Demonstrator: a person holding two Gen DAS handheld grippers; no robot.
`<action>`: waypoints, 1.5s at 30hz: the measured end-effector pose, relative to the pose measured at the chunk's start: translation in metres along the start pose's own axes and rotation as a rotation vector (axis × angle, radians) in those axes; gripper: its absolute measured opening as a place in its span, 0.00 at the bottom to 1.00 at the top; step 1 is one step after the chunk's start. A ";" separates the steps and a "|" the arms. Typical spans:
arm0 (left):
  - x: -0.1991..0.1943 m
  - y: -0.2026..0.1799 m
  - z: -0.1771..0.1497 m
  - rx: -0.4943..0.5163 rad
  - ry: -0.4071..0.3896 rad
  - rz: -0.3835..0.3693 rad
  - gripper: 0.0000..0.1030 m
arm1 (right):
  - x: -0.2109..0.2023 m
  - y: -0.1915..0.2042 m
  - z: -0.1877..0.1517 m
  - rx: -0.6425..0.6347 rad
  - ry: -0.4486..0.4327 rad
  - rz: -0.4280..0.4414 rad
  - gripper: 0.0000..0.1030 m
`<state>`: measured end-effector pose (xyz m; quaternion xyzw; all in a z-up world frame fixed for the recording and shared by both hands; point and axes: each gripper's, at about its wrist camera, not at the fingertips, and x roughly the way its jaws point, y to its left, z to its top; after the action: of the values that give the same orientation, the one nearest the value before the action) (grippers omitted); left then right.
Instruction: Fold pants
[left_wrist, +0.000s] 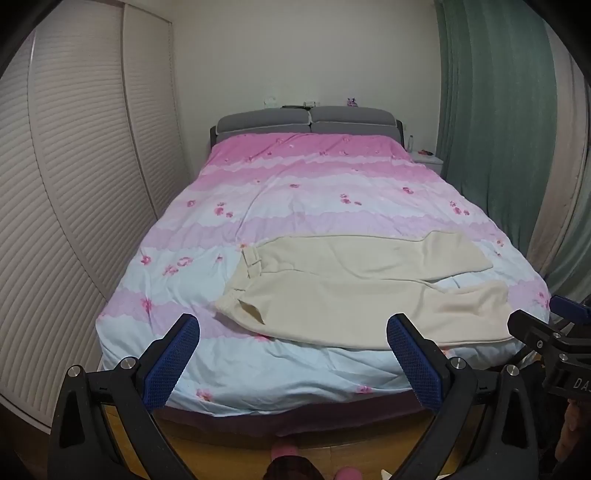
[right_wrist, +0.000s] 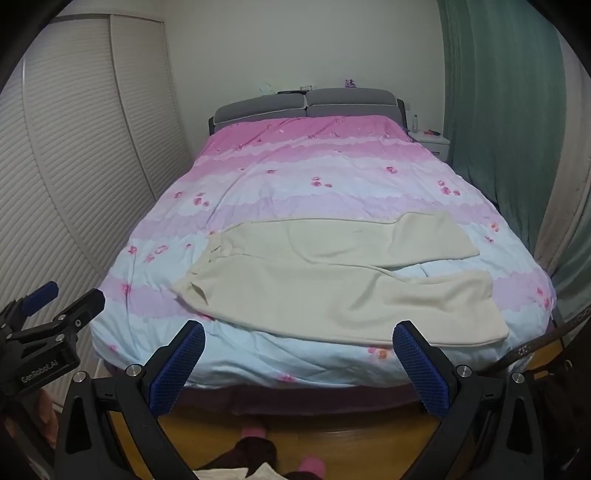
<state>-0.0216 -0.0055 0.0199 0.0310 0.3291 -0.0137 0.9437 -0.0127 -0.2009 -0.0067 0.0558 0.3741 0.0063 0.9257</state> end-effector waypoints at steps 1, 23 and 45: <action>0.000 -0.001 0.000 0.002 -0.003 -0.001 1.00 | -0.006 -0.003 -0.005 -0.010 -0.010 0.007 1.00; -0.002 0.000 0.006 0.023 -0.041 0.026 1.00 | -0.016 -0.005 -0.001 -0.002 -0.034 0.013 1.00; 0.002 0.000 0.005 0.005 -0.029 0.032 1.00 | -0.012 -0.007 -0.001 0.000 -0.027 0.013 1.00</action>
<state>-0.0168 -0.0055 0.0230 0.0382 0.3147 0.0001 0.9484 -0.0218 -0.2086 0.0001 0.0583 0.3611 0.0114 0.9306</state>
